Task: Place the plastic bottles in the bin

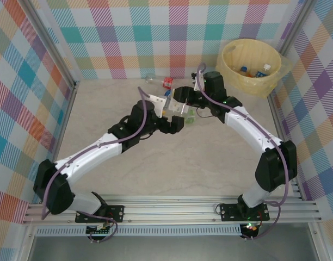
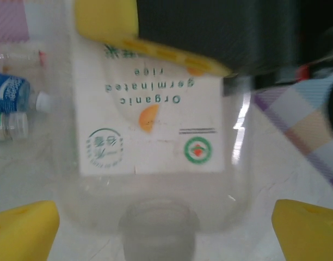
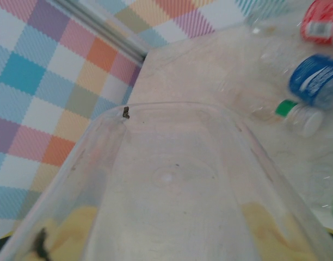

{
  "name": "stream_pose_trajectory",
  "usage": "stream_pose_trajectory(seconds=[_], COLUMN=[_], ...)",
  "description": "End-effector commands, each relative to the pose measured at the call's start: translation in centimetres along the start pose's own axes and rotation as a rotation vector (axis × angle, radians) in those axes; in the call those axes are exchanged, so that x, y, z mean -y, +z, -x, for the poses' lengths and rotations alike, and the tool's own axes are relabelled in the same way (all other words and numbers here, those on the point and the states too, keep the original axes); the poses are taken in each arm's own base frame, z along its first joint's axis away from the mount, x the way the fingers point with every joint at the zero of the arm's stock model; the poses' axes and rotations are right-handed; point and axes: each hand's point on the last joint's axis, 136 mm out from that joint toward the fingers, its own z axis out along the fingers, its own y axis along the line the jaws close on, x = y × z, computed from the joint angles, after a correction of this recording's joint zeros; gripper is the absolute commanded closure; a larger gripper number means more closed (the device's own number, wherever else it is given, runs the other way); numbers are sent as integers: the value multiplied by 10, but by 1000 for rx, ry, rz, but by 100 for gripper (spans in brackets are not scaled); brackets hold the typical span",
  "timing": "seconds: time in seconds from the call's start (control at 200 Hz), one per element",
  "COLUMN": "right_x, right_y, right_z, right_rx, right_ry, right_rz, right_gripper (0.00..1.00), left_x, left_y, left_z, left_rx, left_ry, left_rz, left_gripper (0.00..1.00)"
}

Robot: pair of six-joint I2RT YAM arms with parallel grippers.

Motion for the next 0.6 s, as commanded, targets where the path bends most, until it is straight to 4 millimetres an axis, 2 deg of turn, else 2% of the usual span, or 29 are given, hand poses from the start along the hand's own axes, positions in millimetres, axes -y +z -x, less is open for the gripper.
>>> stream_pose_trajectory(seconds=[0.0,0.08,0.17,0.295,0.445,0.47,0.595], right_x=[1,1,1,3,12,14,45], right_y=[-21,-32,-49,-76,-106,-110,-130], right_z=[30,45,67,105,155,163,207], right_rx=[106,154,217,315,433,449,524], right_ry=[-118,-156,-215,-281,-280,-272,-231], right_rz=[-86,-116,-164,-234,-251,-247,-314], right_gripper=[53,54,54,54,54,54,54], left_x=[-1,-24,-57,-104,-135,-140,-153], left_y=[-43,-65,-85,-100,-108,-109,-110], left_z=[50,56,52,26,-5,-15,-36], left_rx=[229,307,359,323,275,240,194], left_ry=[-88,-148,-214,-294,-363,-363,-393], left_rz=[9,114,282,532,699,730,797], left_gripper=[0,0,0,0,0,0,0])
